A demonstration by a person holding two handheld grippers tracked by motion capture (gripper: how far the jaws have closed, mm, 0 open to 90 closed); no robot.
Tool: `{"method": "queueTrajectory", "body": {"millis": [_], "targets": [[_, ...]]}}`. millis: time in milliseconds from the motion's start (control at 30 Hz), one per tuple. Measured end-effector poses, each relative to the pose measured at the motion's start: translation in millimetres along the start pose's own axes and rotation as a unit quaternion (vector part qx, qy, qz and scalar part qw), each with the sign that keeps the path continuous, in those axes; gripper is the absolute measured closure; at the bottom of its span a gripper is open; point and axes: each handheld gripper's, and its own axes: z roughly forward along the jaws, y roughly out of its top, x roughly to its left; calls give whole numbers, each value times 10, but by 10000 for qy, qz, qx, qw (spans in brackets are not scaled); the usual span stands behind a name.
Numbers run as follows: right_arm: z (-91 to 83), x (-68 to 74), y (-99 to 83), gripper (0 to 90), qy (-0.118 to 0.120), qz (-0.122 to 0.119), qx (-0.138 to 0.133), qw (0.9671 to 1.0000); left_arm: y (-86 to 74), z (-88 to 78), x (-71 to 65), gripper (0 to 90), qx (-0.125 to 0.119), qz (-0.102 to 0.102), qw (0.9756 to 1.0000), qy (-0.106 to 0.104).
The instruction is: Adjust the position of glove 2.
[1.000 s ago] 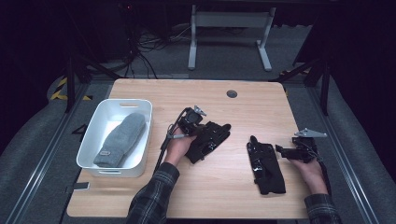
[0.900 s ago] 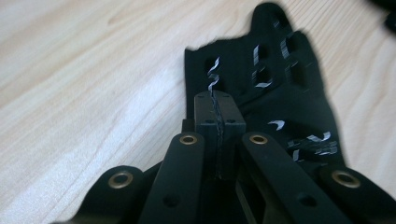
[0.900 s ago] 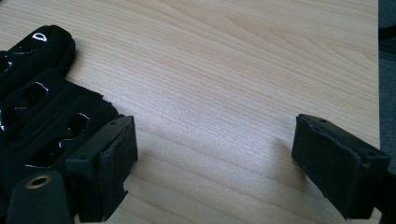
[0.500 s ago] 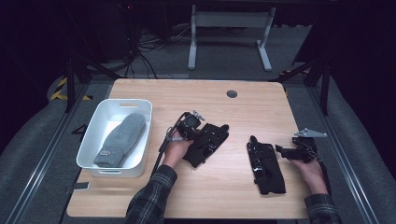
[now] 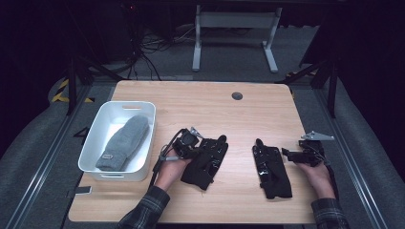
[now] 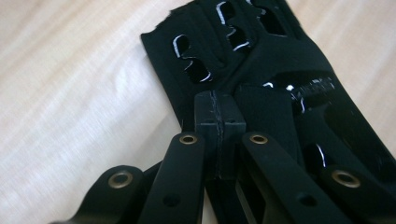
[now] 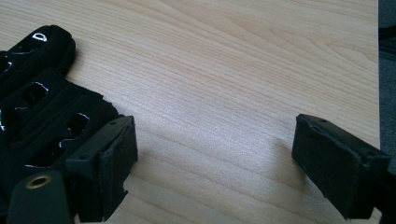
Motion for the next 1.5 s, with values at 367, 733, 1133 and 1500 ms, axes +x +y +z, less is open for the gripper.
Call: {"method": "queueTrajectory", "body": {"millis": [367,733,1133,1500], "targets": [[0,2,1,149,2,-9,-5,10000,-236,-180,-157,782,-186,21,9998,4],[-280,169,69,706,261,-248,-143,9992,-377,-317,-199,389,-464,-240,9986,47],[-511,527,-167,898,964,-707,411,9920,-557,-384,-262,300,-497,-220,9985,74],[-375,847,-88,898,1372,-1116,498,9830,-561,-353,-253,293,-498,-260,9984,75]]}}
